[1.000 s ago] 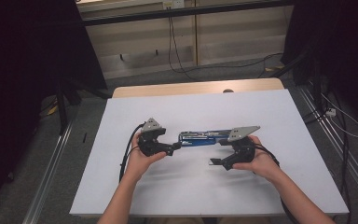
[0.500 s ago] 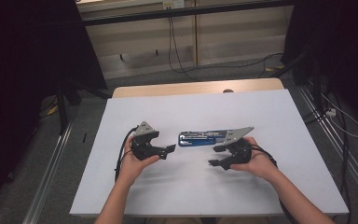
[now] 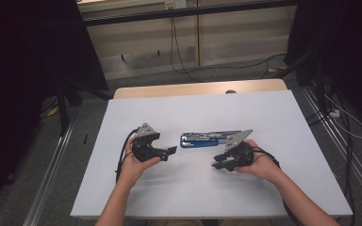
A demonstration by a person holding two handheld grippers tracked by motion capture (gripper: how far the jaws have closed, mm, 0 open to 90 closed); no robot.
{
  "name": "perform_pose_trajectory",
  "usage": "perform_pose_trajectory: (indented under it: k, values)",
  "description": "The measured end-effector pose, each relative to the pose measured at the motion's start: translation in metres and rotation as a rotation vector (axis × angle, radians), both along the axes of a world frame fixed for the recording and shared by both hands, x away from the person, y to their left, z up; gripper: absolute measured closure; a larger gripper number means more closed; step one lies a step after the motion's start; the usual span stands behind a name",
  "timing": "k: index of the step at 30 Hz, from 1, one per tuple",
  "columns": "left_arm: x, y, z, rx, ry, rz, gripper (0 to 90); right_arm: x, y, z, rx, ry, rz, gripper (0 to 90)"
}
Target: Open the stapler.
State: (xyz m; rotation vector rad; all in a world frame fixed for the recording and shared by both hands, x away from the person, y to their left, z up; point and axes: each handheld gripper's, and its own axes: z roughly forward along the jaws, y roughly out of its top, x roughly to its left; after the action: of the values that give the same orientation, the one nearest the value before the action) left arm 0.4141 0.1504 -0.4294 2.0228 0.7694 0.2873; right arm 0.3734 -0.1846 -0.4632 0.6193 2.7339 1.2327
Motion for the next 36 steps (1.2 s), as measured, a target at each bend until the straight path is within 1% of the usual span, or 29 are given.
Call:
perform_pose_trajectory:
  k: [1,3,4,5,6,8,11,14,15,19,23,24,25,27,30,36]
  values:
    - [0.000,0.000,0.000,-0.007,0.007,0.003,7.7,0.000,0.000,0.000,-0.002,-0.002,0.001,71.6]
    - [-0.001,0.001,0.001,-0.020,0.012,0.008,7.7,0.001,0.000,0.000,-0.008,-0.013,0.022,74.0]
    - [0.000,0.002,0.001,-0.014,0.006,0.006,7.7,0.001,0.000,0.000,-0.009,-0.012,0.023,75.4]
    - [-0.001,0.002,0.001,-0.016,0.009,0.007,7.7,0.002,0.000,0.000,-0.010,-0.014,0.028,78.0]
    - [-0.001,0.002,0.001,-0.016,0.010,0.008,7.7,0.002,0.001,0.000,-0.013,-0.013,0.035,78.5]
    - [-0.001,0.004,0.002,-0.010,0.005,0.009,7.7,0.002,0.001,0.001,-0.019,-0.016,0.043,78.6]
    - [-0.002,0.006,0.002,-0.016,0.009,0.018,7.7,0.003,0.002,0.001,-0.025,-0.020,0.050,78.9]
    - [-0.002,0.008,0.002,-0.013,0.004,0.021,7.7,0.002,0.003,0.002,-0.029,-0.014,0.052,78.9]
    - [-0.003,0.008,0.002,-0.019,0.009,0.023,7.7,0.002,0.003,0.003,-0.027,-0.015,0.052,79.0]
    - [-0.003,0.009,0.004,-0.016,-0.004,0.023,7.7,0.002,0.004,0.006,-0.018,-0.011,0.054,79.0]
    - [-0.003,0.009,0.003,-0.015,-0.002,0.023,7.7,0.002,0.003,0.012,-0.015,-0.018,0.047,79.0]
    - [-0.003,0.009,0.003,-0.023,0.005,0.024,7.7,0.002,0.002,0.013,-0.013,-0.021,0.047,79.0]
    - [-0.003,0.009,0.003,-0.024,0.007,0.026,7.7,0.002,0.002,0.014,-0.007,-0.015,0.046,79.0]
    - [-0.003,0.009,0.003,-0.024,0.009,0.027,7.7,0.002,0.000,0.016,-0.007,-0.022,0.044,79.0]
    - [-0.003,0.009,0.004,-0.028,0.003,0.033,7.7,0.003,-0.002,0.018,0.006,-0.014,0.043,79.0]
    - [-0.003,0.009,0.003,-0.014,0.007,0.029,7.7,0.004,-0.005,0.022,0.007,-0.019,0.039,79.0]
